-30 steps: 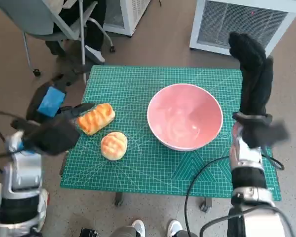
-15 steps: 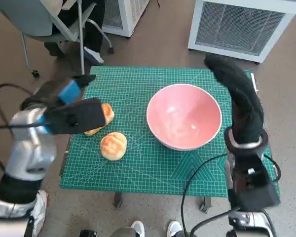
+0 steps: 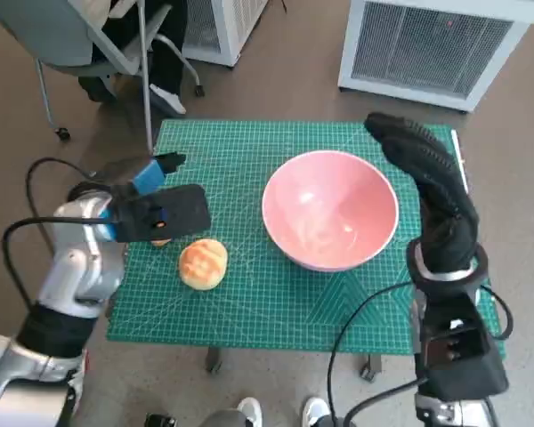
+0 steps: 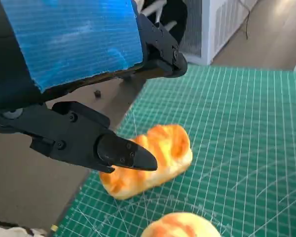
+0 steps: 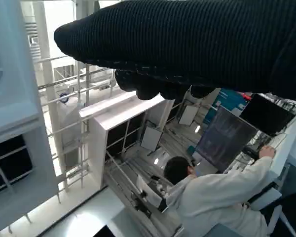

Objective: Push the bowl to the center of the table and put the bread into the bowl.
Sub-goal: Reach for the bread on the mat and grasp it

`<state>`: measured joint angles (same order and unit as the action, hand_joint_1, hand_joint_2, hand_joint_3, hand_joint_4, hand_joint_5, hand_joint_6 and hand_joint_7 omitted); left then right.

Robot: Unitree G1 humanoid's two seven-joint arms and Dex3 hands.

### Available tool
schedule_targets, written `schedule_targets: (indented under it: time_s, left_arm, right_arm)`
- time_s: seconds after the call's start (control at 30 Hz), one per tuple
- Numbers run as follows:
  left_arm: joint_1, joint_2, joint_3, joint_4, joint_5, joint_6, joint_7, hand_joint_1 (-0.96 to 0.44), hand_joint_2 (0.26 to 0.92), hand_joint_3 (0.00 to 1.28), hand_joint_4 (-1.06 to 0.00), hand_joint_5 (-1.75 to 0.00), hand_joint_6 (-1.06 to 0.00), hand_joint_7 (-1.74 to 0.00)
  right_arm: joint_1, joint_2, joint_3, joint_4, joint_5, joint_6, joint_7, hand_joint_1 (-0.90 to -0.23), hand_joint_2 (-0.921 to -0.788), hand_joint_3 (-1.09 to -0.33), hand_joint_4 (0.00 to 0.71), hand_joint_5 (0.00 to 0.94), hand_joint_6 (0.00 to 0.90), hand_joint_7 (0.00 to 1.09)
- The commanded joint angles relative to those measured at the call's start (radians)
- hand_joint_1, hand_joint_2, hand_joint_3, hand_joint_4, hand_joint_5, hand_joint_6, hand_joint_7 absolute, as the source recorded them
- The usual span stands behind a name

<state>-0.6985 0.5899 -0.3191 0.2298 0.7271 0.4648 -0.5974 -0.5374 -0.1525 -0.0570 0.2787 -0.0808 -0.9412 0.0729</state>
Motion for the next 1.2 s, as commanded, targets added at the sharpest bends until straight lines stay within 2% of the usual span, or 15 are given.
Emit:
schedule_targets:
  time_s: [0.03,0.17,0.33,0.37,0.43,0.5,0.67,0.73,0.8,0.9,0.97,1.07,1.1,1.2]
  left_arm:
    - [-0.043,-0.029,-0.022,0.098,-0.012,-0.041,0.034,-0.42,0.921,0.02,-0.23,0.0,-0.33,0.0]
    - [-0.069,-0.056,-0.032,0.198,-0.028,-0.079,0.06,-0.42,0.921,0.03,-0.26,-0.02,-0.33,0.0]
    - [-0.085,-0.086,-0.034,0.303,-0.055,-0.115,0.095,-0.4,0.92,0.04,-0.37,-0.07,-0.34,-0.01]
    - [-0.086,-0.09,-0.033,0.32,-0.061,-0.122,0.101,-0.38,0.92,0.03,-0.41,-0.25,-0.35,-0.01]
    - [-0.089,-0.098,-0.032,0.357,-0.072,-0.137,0.113,-0.34,0.919,0.02,-0.39,-0.6,-0.37,-0.01]
    - [-0.093,-0.103,-0.032,0.387,-0.081,-0.149,0.122,-0.33,0.918,0.01,-0.38,-0.71,-0.39,-0.01]
    - [-0.113,-0.119,-0.04,0.478,-0.092,-0.176,0.147,-0.29,0.917,0.0,-0.41,-0.82,-0.47,-0.07]
    - [-0.12,-0.122,-0.043,0.501,-0.093,-0.184,0.155,-0.29,0.916,0.0,-0.46,-0.81,-0.5,-0.16]
    - [-0.129,-0.13,-0.047,0.54,-0.092,-0.193,0.172,-0.27,0.914,0.0,-0.51,-0.78,-0.44,-0.42]
    - [-0.142,-0.136,-0.053,0.584,-0.091,-0.207,0.192,-0.26,0.913,0.0,-0.56,-0.77,-0.42,-0.72]
    - [-0.149,-0.139,-0.056,0.609,-0.09,-0.215,0.207,-0.23,0.909,0.0,-0.58,-0.89,-0.44,-0.85]
    - [-0.158,-0.141,-0.058,0.641,-0.092,-0.23,0.229,-0.32,0.917,0.07,-0.6,-1.07,-0.57,-1.14]
    - [-0.16,-0.141,-0.059,0.65,-0.093,-0.238,0.239,-0.34,0.919,0.08,-0.6,-1.1,-0.6,-1.18]
    - [-0.164,-0.138,-0.059,0.664,-0.099,-0.258,0.262,-0.11,0.92,0.07,-0.66,-1.15,-0.63,-1.17]
  right_arm:
    - [0.023,0.004,0.002,0.007,-0.025,0.009,-0.017,-0.356,-0.921,-0.544,0.407,0.012,-0.001,0.94]
    - [0.025,0.006,0.004,0.011,-0.03,0.008,-0.026,-0.349,-0.921,-0.548,0.406,0.013,-0.001,0.93]
    - [0.027,0.007,0.007,0.009,-0.037,0.012,-0.035,-0.342,-0.921,-0.551,0.402,0.011,-0.001,0.93]
    - [0.027,0.007,0.007,0.009,-0.037,0.013,-0.036,-0.341,-0.921,-0.551,0.402,0.011,-0.001,0.93]
    - [0.028,0.007,0.008,0.007,-0.036,0.016,-0.036,-0.34,-0.921,-0.552,0.402,0.011,-0.001,0.93]
    - [0.029,0.007,0.009,0.003,-0.034,0.019,-0.037,-0.34,-0.921,-0.553,0.402,0.011,-0.001,0.93]
    - [0.036,0.008,0.011,-0.006,-0.029,0.025,-0.036,-0.337,-0.921,-0.557,0.4,0.01,-0.001,0.93]
    - [0.038,0.008,0.012,-0.01,-0.03,0.027,-0.038,-0.335,-0.921,-0.559,0.399,0.01,-0.001,0.93]
    - [0.04,0.009,0.013,-0.011,-0.03,0.026,-0.038,-0.333,-0.921,-0.56,0.399,0.01,-0.001,0.93]
    - [0.042,0.01,0.014,-0.011,-0.029,0.025,-0.038,-0.332,-0.921,-0.562,0.399,0.01,-0.001,0.93]
    - [0.042,0.011,0.014,-0.011,-0.028,0.025,-0.039,-0.332,-0.921,-0.562,0.398,0.01,-0.001,0.93]
    - [0.043,0.011,0.015,-0.011,-0.028,0.024,-0.039,-0.331,-0.921,-0.562,0.398,0.01,-0.001,0.93]
    - [0.043,0.011,0.016,-0.011,-0.027,0.023,-0.04,-0.331,-0.921,-0.562,0.398,0.01,-0.001,0.93]
    - [0.044,0.011,0.017,-0.011,-0.027,0.022,-0.04,-0.33,-0.921,-0.562,0.398,0.011,-0.001,0.93]
